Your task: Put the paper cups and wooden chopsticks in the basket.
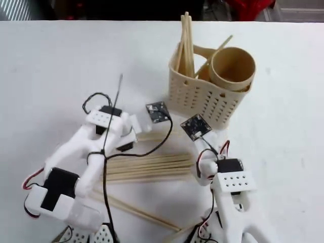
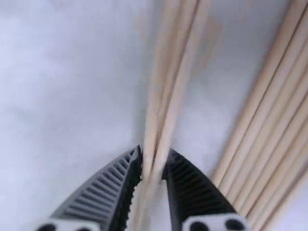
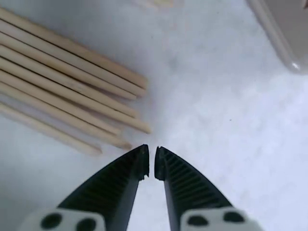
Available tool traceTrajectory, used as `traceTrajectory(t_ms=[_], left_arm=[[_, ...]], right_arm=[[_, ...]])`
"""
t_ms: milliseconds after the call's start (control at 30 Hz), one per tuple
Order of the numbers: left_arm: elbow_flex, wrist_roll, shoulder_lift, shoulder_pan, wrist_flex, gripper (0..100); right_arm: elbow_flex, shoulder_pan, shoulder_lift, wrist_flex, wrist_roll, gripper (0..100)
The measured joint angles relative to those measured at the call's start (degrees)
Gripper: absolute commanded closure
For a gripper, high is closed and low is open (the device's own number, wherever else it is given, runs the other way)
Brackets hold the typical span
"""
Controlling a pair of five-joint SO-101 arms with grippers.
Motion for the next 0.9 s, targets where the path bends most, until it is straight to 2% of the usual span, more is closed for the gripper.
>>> traceTrajectory(t_ms=[100, 233, 467, 567, 667, 900], left_arm=[[-0.1, 0.1, 0.0, -0.1, 0.5, 97], [-1.7, 0.0, 0.0, -0.1, 5.2, 97], [-9.6, 2.0, 0.0, -0.1, 21.5, 96], [-11.8, 2.2, 0.0, -0.1, 28.0, 91], [-11.8, 2.6, 0.0, -1.0, 29.4, 85], [-11.5, 2.6, 0.0, -5.3, 24.2, 86]], right_arm=[[0.0, 0.0, 0.0, 0.0, 0.0, 96.0], [0.0, 0.0, 0.0, 0.0, 0.0, 96.0], [0.0, 0.0, 0.0, 0.0, 0.0, 96.0], [0.0, 0.0, 0.0, 0.0, 0.0, 96.0], [0.0, 0.0, 0.0, 0.0, 0.0, 96.0], [0.0, 0.0, 0.0, 0.0, 0.0, 96.0]])
